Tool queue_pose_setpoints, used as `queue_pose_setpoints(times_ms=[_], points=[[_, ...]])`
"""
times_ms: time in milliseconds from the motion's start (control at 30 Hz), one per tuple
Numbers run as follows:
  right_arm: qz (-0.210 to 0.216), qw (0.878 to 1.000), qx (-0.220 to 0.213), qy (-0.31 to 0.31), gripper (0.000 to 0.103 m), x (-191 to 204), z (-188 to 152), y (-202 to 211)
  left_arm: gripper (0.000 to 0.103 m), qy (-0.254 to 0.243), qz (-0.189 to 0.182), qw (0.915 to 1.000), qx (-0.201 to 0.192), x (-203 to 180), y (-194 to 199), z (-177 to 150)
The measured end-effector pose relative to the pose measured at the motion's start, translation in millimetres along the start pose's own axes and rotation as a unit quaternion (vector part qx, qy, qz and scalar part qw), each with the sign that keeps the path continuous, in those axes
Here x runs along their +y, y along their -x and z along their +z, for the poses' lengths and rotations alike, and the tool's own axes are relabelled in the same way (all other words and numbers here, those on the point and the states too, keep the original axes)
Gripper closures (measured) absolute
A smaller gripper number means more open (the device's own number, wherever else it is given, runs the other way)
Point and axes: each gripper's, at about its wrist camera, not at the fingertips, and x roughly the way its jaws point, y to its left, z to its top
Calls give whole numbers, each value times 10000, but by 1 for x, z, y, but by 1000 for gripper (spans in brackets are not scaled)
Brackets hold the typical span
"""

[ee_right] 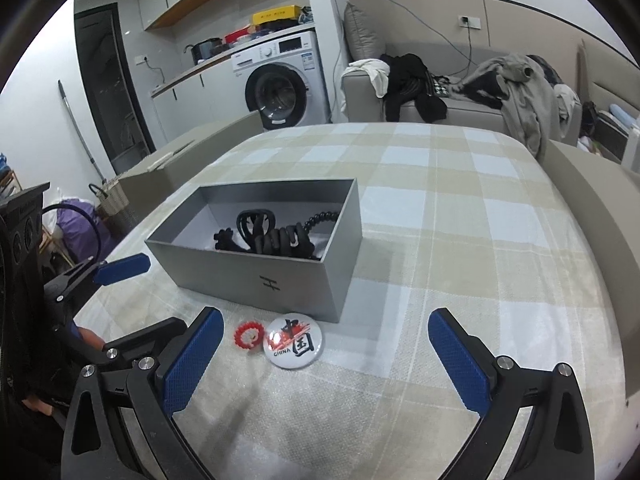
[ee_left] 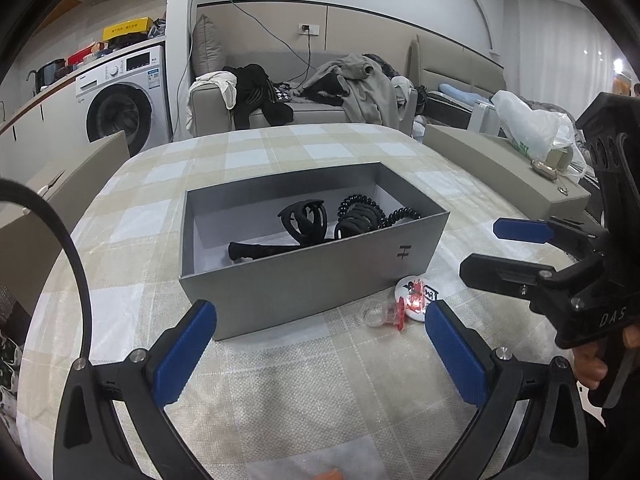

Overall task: Organize jewelry
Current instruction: 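Withdraw both open tools from the box, then grasp the white China badge with the right tool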

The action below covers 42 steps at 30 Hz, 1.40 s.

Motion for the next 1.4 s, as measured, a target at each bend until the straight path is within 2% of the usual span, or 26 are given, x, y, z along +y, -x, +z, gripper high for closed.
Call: queue_pose_setpoints(times_ms=[233, 533, 833, 1000, 1400], points=[[-9, 9999, 136, -59, 0, -4, -3, -6, 1, -103, 67, 9999, -39, -2, -1, -4], [-179, 9989, 411, -139, 0, -11, -3, -15, 1, 59, 29, 10000, 9, 4, -1, -5], [-390, 9969, 666, 137, 0, -4, -7, -25, 1, 109, 7, 9999, 31, 4, -2, -6], [-646, 9943, 768, 368, 0, 1, -8, -30, 1, 153, 2, 9999, 27, 5, -2, -6], [-639, 9911, 1082, 443, 0, 3, -11, -43, 1, 207, -6, 9998, 9, 6, -1, -7]])
